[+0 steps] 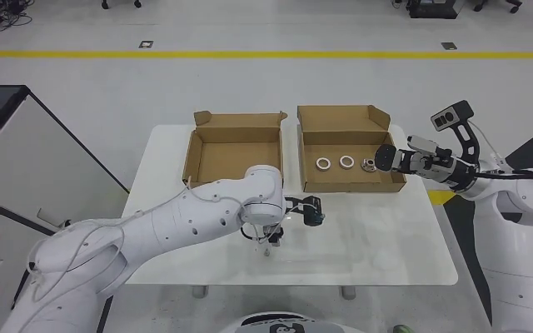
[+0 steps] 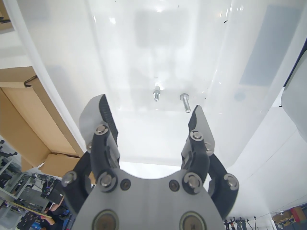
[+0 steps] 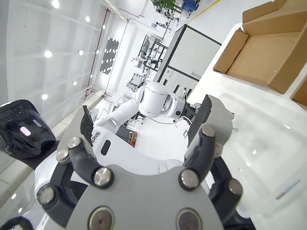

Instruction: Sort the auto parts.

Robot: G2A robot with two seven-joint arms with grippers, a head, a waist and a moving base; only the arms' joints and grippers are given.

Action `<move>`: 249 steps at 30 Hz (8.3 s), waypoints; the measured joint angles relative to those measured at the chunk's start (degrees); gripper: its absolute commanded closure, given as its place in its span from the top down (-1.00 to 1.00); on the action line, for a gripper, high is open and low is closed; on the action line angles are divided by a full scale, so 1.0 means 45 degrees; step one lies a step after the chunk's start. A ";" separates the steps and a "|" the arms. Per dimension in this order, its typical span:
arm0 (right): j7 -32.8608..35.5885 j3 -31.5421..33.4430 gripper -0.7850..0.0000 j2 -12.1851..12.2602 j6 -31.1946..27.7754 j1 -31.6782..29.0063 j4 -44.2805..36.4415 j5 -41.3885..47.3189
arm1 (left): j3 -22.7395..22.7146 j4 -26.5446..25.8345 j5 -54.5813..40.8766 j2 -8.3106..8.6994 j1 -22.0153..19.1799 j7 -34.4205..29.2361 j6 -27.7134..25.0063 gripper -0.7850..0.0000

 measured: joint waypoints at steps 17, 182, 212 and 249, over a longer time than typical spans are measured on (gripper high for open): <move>0.0000 0.0000 1.00 0.0000 0.0000 0.0000 0.0000 0.0000 | 0.0371 0.1121 -0.0129 -0.0438 0.0134 -0.0135 0.0132 -0.12; 0.0000 0.0000 1.00 0.0000 0.0000 0.0000 0.0000 0.0000 | -0.9926 -0.3017 -2.4815 0.2506 0.5328 0.6599 -0.6478 -1.00; 0.0000 0.0000 1.00 0.0000 0.0000 0.0000 0.0000 0.0000 | -1.0954 -0.3144 -2.3281 0.1865 0.6099 0.5568 -0.5582 -1.00; 0.0000 0.0000 1.00 0.0000 0.0000 0.0000 0.0000 0.0000 | -1.2142 -0.2954 -2.2321 0.1357 0.6416 0.4765 -0.4764 -1.00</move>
